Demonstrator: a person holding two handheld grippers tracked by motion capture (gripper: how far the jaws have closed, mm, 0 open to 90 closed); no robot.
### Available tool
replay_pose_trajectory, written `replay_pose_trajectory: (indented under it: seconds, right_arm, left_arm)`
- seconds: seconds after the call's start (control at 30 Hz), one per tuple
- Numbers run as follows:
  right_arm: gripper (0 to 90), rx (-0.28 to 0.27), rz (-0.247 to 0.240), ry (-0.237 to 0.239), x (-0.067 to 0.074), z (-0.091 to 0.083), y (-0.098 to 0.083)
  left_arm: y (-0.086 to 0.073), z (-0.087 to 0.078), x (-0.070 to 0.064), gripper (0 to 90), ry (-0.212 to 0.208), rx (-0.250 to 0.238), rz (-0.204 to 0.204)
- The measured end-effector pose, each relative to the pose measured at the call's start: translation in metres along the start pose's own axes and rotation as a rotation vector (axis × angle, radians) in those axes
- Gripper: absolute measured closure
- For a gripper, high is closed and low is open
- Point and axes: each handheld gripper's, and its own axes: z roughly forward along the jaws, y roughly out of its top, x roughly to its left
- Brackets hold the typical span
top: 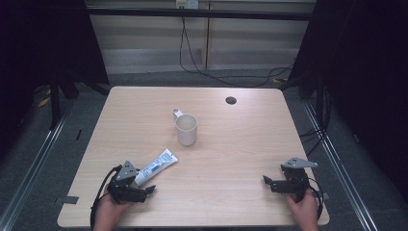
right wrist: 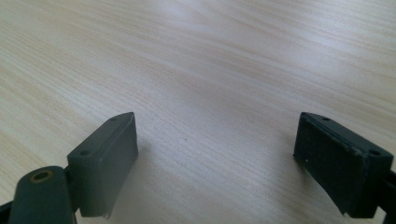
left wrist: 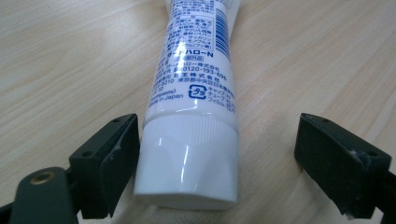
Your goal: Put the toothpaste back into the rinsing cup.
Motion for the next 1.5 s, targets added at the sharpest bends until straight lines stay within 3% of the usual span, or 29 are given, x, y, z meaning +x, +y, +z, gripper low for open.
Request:
replay_pose_trajectory:
  seconds: [0.1,0.17,0.33,0.5,0.6,0.73,0.9,1.03,1.07,1.27,1.3,1.5]
  right_arm:
    - [13.1,0.000,0.000,0.000,0.000,0.000,0.000]
    - [13.1,-0.001,0.000,-0.001,0.000,0.000,0.000]
    - [13.1,0.000,0.001,-0.001,0.000,0.000,0.000]
    - [13.1,0.000,0.000,0.000,0.000,0.000,0.000]
    - [13.1,0.000,0.000,0.000,0.000,0.000,0.000]
    - [13.1,0.000,0.001,0.000,0.000,0.000,0.000]
    - [13.1,0.000,0.000,0.000,0.000,0.000,0.000]
    - [13.1,0.000,0.000,0.000,0.000,0.000,0.000]
    - [13.1,0.000,0.000,0.000,0.000,0.000,0.000]
    - [13.1,0.000,0.000,0.000,0.000,0.000,0.000]
    - [13.1,0.000,0.000,0.000,0.000,0.000,0.000]
    - [13.1,0.000,0.001,-0.001,0.000,0.000,0.000]
  left_arm:
    - [0.001,0.000,0.002,14.2,-0.017,-0.012,-0.061]
    - [0.003,0.000,0.004,16.2,-0.012,-0.002,-0.074]
    - [0.013,-0.001,0.006,16.6,0.008,0.095,-0.079]
    - [0.025,-0.003,0.005,16.7,0.005,0.137,-0.074]
    - [0.037,-0.005,0.006,16.7,0.001,0.184,-0.051]
    - [0.045,-0.006,0.008,16.6,-0.005,0.194,-0.065]
    - [0.058,-0.004,0.009,16.6,-0.019,0.236,-0.045]
    - [0.068,-0.002,0.012,18.2,-0.014,0.254,-0.057]
    - [0.070,-0.001,0.013,19.1,-0.027,0.263,-0.077]
    - [0.077,0.000,0.018,19.1,-0.038,0.257,-0.099]
    - [0.079,0.000,0.020,19.3,-0.060,0.258,-0.117]
    - [0.088,0.001,0.022,19.7,-0.047,0.270,-0.099]
